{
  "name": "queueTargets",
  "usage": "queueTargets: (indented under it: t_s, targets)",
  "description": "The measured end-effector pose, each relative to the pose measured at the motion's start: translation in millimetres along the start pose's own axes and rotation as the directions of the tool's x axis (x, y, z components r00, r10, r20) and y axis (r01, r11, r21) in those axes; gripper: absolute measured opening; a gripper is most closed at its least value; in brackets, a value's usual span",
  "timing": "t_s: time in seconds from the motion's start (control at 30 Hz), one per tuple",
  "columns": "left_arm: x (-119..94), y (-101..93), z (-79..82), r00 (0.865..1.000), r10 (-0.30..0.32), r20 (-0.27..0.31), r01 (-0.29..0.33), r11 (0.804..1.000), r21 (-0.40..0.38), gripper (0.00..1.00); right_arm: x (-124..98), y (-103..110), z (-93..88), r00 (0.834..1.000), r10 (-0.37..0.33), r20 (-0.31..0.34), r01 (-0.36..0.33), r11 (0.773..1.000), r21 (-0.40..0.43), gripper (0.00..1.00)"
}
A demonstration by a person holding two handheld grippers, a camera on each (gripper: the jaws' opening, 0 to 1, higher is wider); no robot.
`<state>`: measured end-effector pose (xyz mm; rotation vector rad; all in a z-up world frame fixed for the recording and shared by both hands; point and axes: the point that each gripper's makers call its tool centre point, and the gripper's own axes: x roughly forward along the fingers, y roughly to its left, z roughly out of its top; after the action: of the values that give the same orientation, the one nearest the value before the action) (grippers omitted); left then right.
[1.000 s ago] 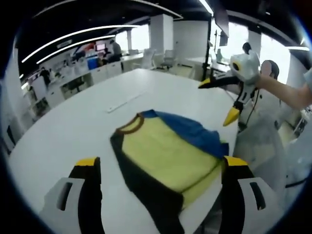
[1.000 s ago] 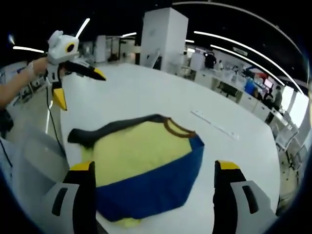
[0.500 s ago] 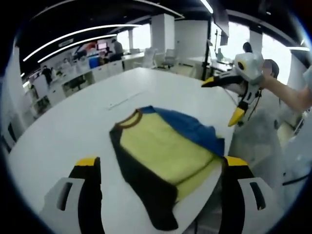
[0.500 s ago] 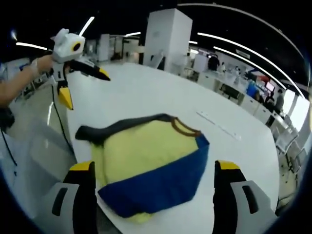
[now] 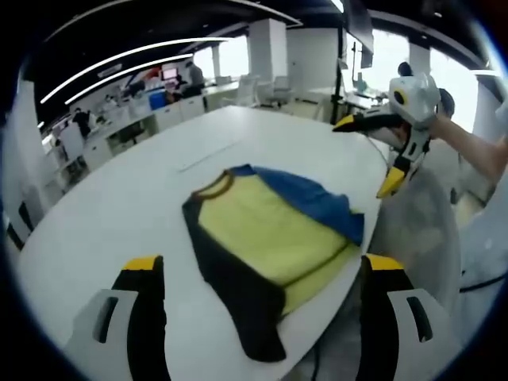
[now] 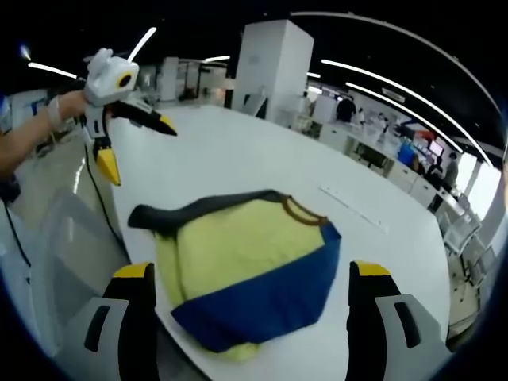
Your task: Fold the garment on the visible template until the final outline fits inside the template.
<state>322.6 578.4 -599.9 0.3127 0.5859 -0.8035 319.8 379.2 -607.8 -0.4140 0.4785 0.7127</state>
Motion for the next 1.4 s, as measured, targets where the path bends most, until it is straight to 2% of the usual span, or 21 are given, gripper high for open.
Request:
queueTargets:
  t_s: [0.33,0.53,0.83,1.0,1.07,1.2,1.4]
  targets:
    - [-5,-8.6,0.7,0.999,0.006,0.032,-0.005,0.999,-0.033,1.0,-1,8,-6.6,1.0,0.0,0.003,0.0,1.0,0.031,1.0]
    - [-4,-10.2,-5.9,0.999,0.025,0.033,-0.023,0.997,-0.068,1.0,-1,16,-8.9,1.0,0.005,-0.003,-0.005,1.0,0.012,1.0]
    - [-11,-9.7,-15.7,0.998,0.057,0.034,-0.053,0.993,-0.108,1.0,-4,28,-16.3,1.0,0.023,0.01,-0.024,0.997,0.067,0.98]
    - [-14,-13.2,-18.6,0.997,0.067,0.046,-0.061,0.989,-0.134,1.0,0,43,-26.2,0.998,0.054,-0.019,-0.053,0.997,0.064,0.89]
    - [-13,-13.5,-19.8,0.997,0.067,0.047,-0.06,0.989,-0.136,1.0,2,46,-25.4,0.999,0.048,0.003,-0.048,0.996,0.079,0.86]
    - [-10,-9.7,-28.5,0.997,0.073,0.026,-0.068,0.985,-0.158,0.99,5,54,-31.3,0.997,0.076,-0.015,-0.074,0.992,0.1,0.76]
    - [-12,-11.0,-25.3,0.996,0.077,0.043,-0.07,0.986,-0.15,0.98,9,68,-40.3,0.99,0.131,-0.046,-0.126,0.987,0.097,0.64]
